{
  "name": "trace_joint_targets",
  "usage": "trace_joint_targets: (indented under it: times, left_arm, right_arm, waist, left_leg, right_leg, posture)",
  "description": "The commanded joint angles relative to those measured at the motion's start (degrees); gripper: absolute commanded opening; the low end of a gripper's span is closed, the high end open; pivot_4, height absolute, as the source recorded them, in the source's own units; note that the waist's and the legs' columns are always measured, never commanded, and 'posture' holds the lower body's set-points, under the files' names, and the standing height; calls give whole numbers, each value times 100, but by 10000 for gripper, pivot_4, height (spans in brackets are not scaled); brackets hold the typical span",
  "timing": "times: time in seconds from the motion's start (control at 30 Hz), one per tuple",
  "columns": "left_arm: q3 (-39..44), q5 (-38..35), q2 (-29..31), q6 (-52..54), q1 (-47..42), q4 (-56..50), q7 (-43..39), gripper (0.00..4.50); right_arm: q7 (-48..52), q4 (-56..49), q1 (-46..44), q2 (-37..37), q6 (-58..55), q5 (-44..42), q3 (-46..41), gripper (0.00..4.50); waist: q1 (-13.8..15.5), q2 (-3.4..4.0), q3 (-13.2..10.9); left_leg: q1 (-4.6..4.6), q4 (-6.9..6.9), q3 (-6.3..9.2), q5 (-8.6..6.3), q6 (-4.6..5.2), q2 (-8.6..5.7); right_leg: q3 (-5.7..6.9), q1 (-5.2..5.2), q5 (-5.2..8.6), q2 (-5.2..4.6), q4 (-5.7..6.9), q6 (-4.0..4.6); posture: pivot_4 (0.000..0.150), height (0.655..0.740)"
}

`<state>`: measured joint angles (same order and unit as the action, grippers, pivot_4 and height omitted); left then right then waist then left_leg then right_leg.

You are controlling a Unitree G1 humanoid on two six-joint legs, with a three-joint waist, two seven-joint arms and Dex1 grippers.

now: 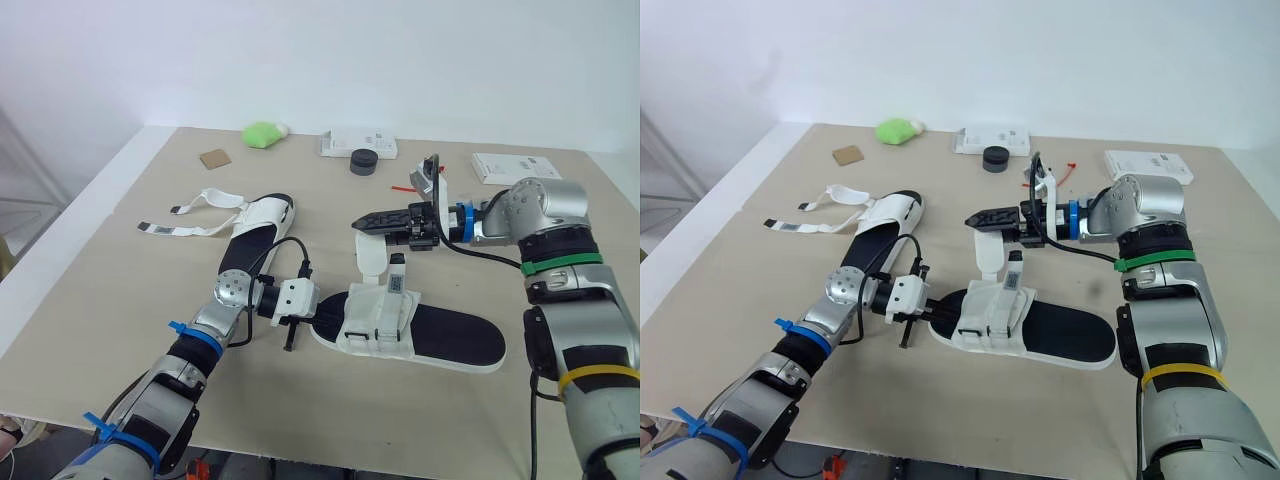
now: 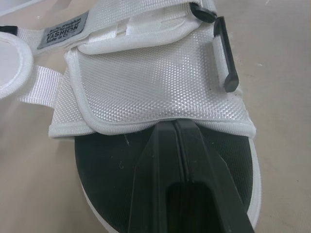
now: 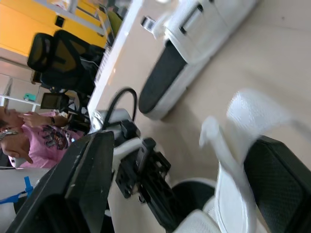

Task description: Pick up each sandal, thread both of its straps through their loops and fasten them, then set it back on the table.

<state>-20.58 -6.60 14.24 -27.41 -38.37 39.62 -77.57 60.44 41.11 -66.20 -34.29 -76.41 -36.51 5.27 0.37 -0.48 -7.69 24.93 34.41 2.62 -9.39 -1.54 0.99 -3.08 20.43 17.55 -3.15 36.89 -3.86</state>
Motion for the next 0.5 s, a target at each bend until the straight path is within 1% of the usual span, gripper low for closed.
trace_joint_targets:
  times: [0.03,0.1,0.13,0.2,0.23,0.33,0.4,0.43,0.5]
  left_arm:
    - [-575,817,184,357,499,665,-15,0]
    - [-573,814,194,361,506,654,-22,0]
    - [-572,814,199,364,508,651,-23,0]
    - [-572,815,206,367,511,645,-25,0]
    - [-571,813,209,370,509,645,-27,0]
    - [-573,814,212,369,504,656,-26,0]
    - [-577,807,217,370,495,658,-40,0]
    - [-580,804,216,371,486,662,-45,0]
    - [-582,792,211,376,463,676,-63,0]
  right_arm:
    - [138,-596,92,-55,92,-118,-292,24664]
    - [249,-1183,317,-124,114,-220,-316,15190]
    - [314,-1710,543,-191,311,-214,-260,11515]
    - [433,-2720,991,-329,603,-240,-158,2651]
    - [477,-3312,1264,-431,759,-234,-72,650]
    - [499,-5130,2311,-816,1668,114,301,650]
    - [468,-5780,2863,-940,2197,274,336,650]
    - [440,-6028,3165,-958,2636,434,318,650]
    - [247,-6346,3707,-977,3557,968,409,650]
  waist:
    - [0,0,0]
    - [0,-1,0]
    - [0,0,0]
    - [3,-2,0]
    - [2,-1,0]
    - [6,-10,4]
    - [-6,-19,3]
    - [-6,-21,2]
    - [-4,-44,-5]
  left_leg:
    - [0,0,0,0,0,-1]
    - [-1,0,1,1,0,-1]
    - [0,0,2,1,0,-2]
    - [3,0,7,1,0,-4]
    - [3,2,7,1,0,-3]
    - [2,1,11,0,-1,-8]
    - [-3,2,17,-2,-5,-8]
    - [-9,1,7,-3,-7,-4]
    - [-9,1,11,-2,-8,-8]
  right_leg:
    - [-1,0,-1,0,0,-1]
    - [-1,-2,-1,0,1,-2]
    - [-1,-3,-5,0,1,-9]
    - [0,-3,-4,1,2,-28]
    - [-2,-4,-1,3,3,-35]
    - [-3,-8,6,4,4,-48]
    - [2,-14,16,4,5,-56]
    - [1,-16,14,4,3,-52]
    - [2,-18,23,1,3,-37]
  posture:
    - [1500,7400]
    - [1500,7400]
    - [1500,7400]
    - [1500,7400]
    - [1500,7400]
    - [1500,7400]
    - [1500,7400]
    - [1500,7400]
    - [1500,7400]
